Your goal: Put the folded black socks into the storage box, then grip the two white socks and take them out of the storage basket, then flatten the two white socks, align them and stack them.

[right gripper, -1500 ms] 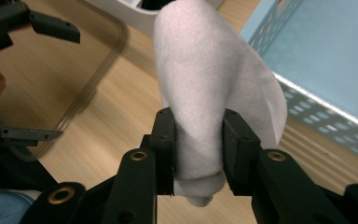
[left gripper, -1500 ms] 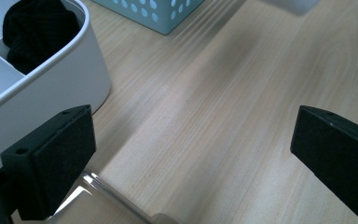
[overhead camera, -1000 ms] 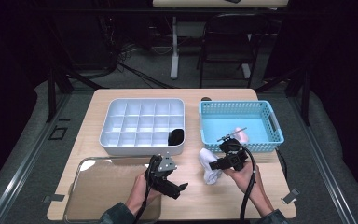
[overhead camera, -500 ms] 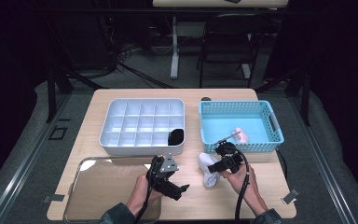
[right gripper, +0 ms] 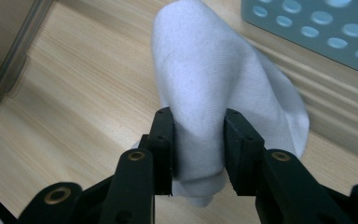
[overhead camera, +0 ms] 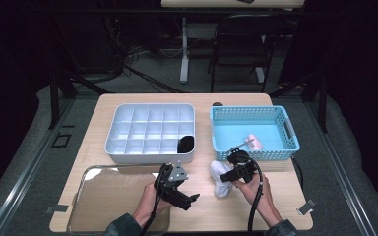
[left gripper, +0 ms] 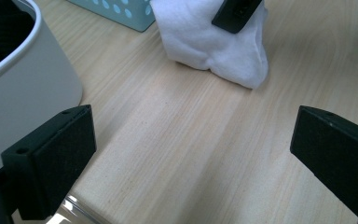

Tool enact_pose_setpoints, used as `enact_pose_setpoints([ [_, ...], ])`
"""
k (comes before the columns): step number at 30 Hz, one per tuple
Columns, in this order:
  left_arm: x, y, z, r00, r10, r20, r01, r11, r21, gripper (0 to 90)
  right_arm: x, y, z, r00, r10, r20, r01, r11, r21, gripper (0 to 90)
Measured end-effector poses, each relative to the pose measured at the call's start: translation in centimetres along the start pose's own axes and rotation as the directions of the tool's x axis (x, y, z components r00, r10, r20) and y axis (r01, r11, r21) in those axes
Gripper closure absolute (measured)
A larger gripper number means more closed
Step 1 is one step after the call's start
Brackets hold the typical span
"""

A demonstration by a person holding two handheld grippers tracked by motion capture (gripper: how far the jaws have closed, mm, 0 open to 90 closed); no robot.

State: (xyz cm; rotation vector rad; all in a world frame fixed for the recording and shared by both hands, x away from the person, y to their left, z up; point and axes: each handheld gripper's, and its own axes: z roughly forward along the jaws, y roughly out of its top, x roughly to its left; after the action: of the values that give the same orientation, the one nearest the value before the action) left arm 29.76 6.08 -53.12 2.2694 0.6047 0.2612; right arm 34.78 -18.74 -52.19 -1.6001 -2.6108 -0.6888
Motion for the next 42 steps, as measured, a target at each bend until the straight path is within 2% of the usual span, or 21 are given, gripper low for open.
enact_pose_setpoints([
  [1, 0.0, 0.0, 0.1, 1.0000, 0.001, 0.001, -0.001, 1.0000, 0.002, 0.3, -0.1, 0.0, 0.0, 1.0000, -0.003, 0.002, 0.003, 1.0000, 0.006, 62.2],
  [3, -0.2, 0.1, 0.2, 1.0000, 0.004, 0.005, -0.004, 0.9999, 0.009, 0.3, -0.2, -0.1, 0.0, 0.9999, 0.011, 0.004, -0.011, 0.9999, 0.013, 48.4],
  [6, -0.5, 0.2, 0.2, 0.9999, 0.012, 0.001, -0.012, 0.9999, 0.010, 0.3, -0.3, -0.3, -0.2, 0.9999, 0.003, -0.010, -0.003, 1.0000, -0.007, 40.6],
  [7, -0.5, 0.2, 0.1, 0.9999, 0.012, -0.001, -0.012, 0.9999, 0.006, 0.3, -0.2, -0.3, -0.5, 0.9994, 0.025, -0.025, -0.026, 0.9994, -0.023, 37.8],
  [8, -0.6, 0.2, 0.2, 0.9999, 0.010, -0.001, -0.010, 0.9999, 0.005, 0.3, -0.3, -0.3, -0.9, 0.9990, 0.016, -0.041, -0.018, 0.9992, -0.036, 37.0],
  [10, -0.7, 0.3, 0.4, 0.9999, 0.013, 0.000, -0.013, 0.9998, 0.013, 0.4, -0.3, -0.3, -1.8, 0.9985, 0.008, -0.055, -0.013, 0.9964, -0.084, 39.1],
  [13, -0.9, 0.7, 0.8, 0.9995, 0.014, 0.029, -0.014, 0.9998, 0.016, 0.4, -0.5, -0.3, -2.6, 0.9985, -0.007, -0.054, -0.001, 0.9904, -0.138, 62.2],
  [16, -1.5, 1.1, 1.3, 0.9985, 0.022, 0.051, -0.023, 0.9995, 0.020, 1.3, -0.7, -0.3, -2.2, 0.9981, -0.003, -0.062, -0.005, 0.9930, -0.118, 72.1],
  [19, -2.1, 1.4, 2.1, 0.9978, 0.029, 0.059, -0.032, 0.9987, 0.039, 4.6, -0.7, -0.2, -1.4, 0.9973, -0.010, -0.073, 0.004, 0.9966, -0.083, 75.5],
  [20, -2.3, 1.5, 2.4, 0.9977, 0.021, 0.064, -0.023, 0.9992, 0.033, 7.0, -0.7, -0.2, -1.1, 0.9971, -0.013, -0.075, 0.008, 0.9978, -0.065, 76.0],
  [21, -2.4, 1.5, 2.6, 0.9977, 0.024, 0.063, -0.027, 0.9990, 0.035, 10.5, -0.5, -0.2, -0.9, 0.9973, 0.000, -0.073, -0.003, 0.9986, -0.053, 76.8],
  [24, -2.7, 1.6, 3.3, 0.9978, 0.028, 0.061, -0.031, 0.9979, 0.057, 15.2, -0.6, -0.4, -0.2, 0.9967, -0.017, -0.079, 0.015, 0.9997, -0.016, 74.1],
  [25, -2.8, 1.6, 3.6, 0.9979, 0.033, 0.056, -0.036, 0.9973, 0.063, 15.8, -0.7, -0.5, -0.4, 0.9952, 0.002, -0.098, -0.003, 0.9999, -0.011, 71.8],
  [29, -3.2, 1.9, 4.2, 0.9985, 0.032, 0.044, -0.035, 0.9962, 0.080, 23.7, -1.7, -0.5, -2.1, 0.9956, 0.022, -0.091, -0.031, 0.9945, -0.100, 64.2],
  [32, -3.5, 2.1, 4.7, 0.9991, 0.028, 0.032, -0.031, 0.9957, 0.087, 27.5, -2.7, -0.7, -3.0, 0.9990, 0.040, -0.022, -0.042, 0.9888, -0.143, 57.2],
  [33, -3.5, 2.1, 4.8, 0.9994, 0.027, 0.024, -0.029, 0.9955, 0.091, 29.4, -3.1, -0.7, -2.9, 0.9985, 0.051, -0.023, -0.053, 0.9877, -0.147, 55.0],
  [35, -3.6, 2.1, 5.1, 0.9997, 0.011, 0.021, -0.013, 0.9954, 0.095, 34.0, -3.7, -0.8, -2.6, 0.9979, 0.064, -0.011, -0.065, 0.9872, -0.146, 51.8],
  [37, -3.5, 1.9, 5.4, 0.9998, 0.003, 0.021, -0.005, 0.9943, 0.106, 40.1, -4.0, -0.8, -1.8, 0.9989, 0.045, -0.006, -0.046, 0.9903, -0.132, 46.7],
  [38, -3.4, 1.8, 5.5, 0.9994, 0.001, 0.036, -0.005, 0.9945, 0.104, 43.5, -4.1, -0.8, -1.5, 0.9992, 0.039, -0.008, -0.039, 0.9916, -0.123, 46.9],
  [41, -3.4, 1.5, 5.8, 0.9991, 0.006, 0.041, -0.010, 0.9931, 0.117, 51.9, -4.8, -0.7, -0.7, 0.9994, 0.031, -0.019, -0.032, 0.9955, -0.090, 48.5],
  [42, -3.4, 1.5, 5.9, 0.9991, 0.002, 0.043, -0.007, 0.9931, 0.117, 54.2, -4.9, -0.6, -0.5, 0.9985, 0.047, -0.027, -0.049, 0.9948, -0.089, 49.9],
])
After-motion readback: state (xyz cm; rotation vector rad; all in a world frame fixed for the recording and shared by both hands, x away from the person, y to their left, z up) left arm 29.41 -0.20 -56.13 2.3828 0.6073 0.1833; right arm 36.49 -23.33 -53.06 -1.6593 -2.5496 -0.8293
